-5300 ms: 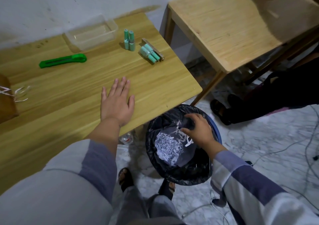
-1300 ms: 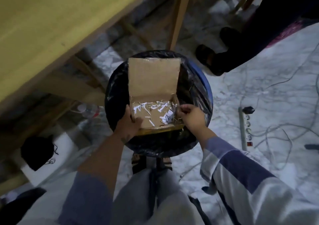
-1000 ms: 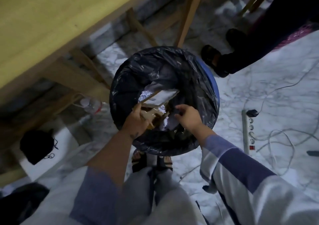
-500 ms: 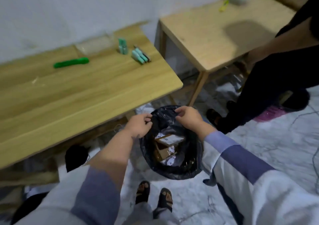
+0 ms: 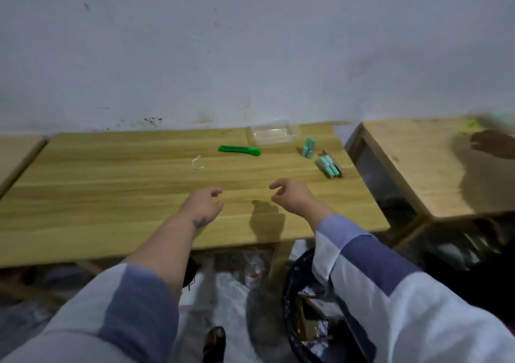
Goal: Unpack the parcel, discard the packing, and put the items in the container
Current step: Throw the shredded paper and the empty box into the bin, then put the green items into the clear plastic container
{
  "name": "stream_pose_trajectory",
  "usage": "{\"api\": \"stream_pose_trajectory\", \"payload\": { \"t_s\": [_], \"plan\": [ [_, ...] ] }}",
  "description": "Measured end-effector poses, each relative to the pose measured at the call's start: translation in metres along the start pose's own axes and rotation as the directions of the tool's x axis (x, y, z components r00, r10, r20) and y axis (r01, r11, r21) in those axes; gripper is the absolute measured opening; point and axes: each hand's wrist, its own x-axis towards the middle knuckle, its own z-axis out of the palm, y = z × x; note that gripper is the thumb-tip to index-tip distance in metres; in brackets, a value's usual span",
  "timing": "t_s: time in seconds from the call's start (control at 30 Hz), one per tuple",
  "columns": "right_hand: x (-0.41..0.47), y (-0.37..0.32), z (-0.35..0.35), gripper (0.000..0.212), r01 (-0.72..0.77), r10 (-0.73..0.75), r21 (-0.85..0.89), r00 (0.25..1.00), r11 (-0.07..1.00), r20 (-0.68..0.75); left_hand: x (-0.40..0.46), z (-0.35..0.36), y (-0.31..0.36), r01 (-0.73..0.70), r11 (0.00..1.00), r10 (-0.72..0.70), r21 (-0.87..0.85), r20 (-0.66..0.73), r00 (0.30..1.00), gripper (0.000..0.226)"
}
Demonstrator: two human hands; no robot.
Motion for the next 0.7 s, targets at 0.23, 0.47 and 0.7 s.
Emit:
{"api": "stream_pose_trajectory", "payload": {
  "t_s": [0.23, 0.47, 0.7],
  "plan": [
    [0.089, -0.085, 0.061, 0.033, 0.102, -0.096, -0.055, 0.99, 0.993, 0.106, 0.059, -0.044, -0.073, -0.001, 0.993, -0.004, 0.122, 0.039, 0.999, 0.053],
    [0.189, -0.141, 0.115, 0.042, 0.291, -0.241, -0.331, 0.953, 0.898, 0.185, 0.111, -0.054, -0.113, -0.073, 0.871, -0.031, 0.486, 0.202, 0.979, 0.091],
    [0.239, -0.15, 0.168, 0.075, 0.407, -0.225, -0.525, 0.899, 0.748, 0.375, 0.118, -0.048, -0.134, -0.139, 0.869, -0.002, 0.476, 0.283, 0.959, 0.094]
  ]
}}
